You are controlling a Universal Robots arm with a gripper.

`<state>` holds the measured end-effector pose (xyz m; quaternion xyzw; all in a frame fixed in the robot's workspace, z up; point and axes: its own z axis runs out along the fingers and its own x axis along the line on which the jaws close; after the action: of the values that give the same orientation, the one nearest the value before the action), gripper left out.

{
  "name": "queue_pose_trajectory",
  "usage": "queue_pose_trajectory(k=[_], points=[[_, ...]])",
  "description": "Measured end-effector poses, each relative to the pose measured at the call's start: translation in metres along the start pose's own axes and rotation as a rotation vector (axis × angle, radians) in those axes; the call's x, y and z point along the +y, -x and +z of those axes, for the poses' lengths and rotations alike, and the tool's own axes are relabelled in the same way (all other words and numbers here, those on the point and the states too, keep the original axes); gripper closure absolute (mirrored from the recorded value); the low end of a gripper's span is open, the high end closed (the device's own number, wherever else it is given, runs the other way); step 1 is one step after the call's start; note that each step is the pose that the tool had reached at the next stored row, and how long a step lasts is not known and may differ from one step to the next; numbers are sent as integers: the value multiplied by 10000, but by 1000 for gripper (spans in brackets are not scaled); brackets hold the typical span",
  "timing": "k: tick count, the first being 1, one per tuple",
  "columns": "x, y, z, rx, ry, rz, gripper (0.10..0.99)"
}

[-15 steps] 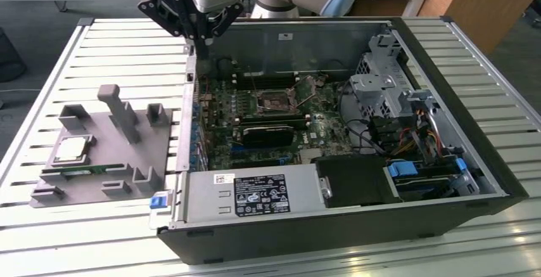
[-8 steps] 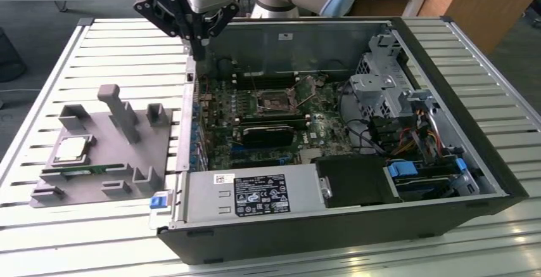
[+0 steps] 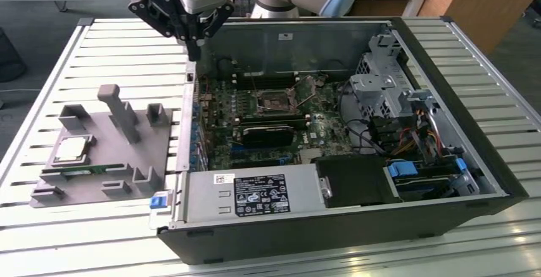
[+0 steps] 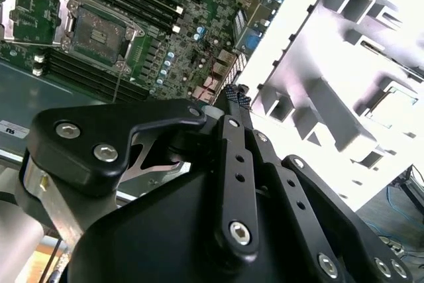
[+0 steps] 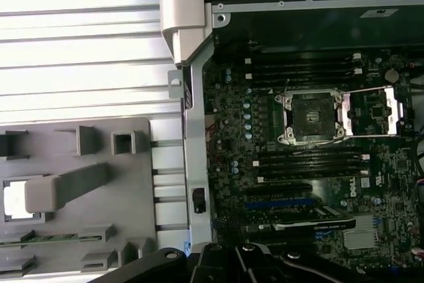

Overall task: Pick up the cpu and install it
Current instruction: 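Reach for the cpu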

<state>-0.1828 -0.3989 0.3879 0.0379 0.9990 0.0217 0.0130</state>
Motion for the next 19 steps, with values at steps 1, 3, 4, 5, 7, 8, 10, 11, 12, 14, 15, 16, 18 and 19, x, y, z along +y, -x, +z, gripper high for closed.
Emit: queue_pose_trajectory(k=[1,3,4,5,7,8,10,11,12,14,15,16,18,19], points=[[-1,-8,0,0,0,0,980],[-2,-26,0,0,-1,0,980],[-3,-35,1,-1,1,0,980],[-3,-45,1,0,0,0,980],[-5,-64,1,0,0,0,980],[-6,-74,1,0,0,0,980],[-7,-92,2,0,0,-1,980],[-8,-101,2,0,0,-1,980],[-8,-109,2,0,0,0,980],[-10,-126,3,0,0,-1,980],[-10,-134,3,0,0,0,980],[-11,-144,3,0,0,0,980],[-12,-161,3,0,0,-1,980],[-13,-170,3,0,0,-1,980]])
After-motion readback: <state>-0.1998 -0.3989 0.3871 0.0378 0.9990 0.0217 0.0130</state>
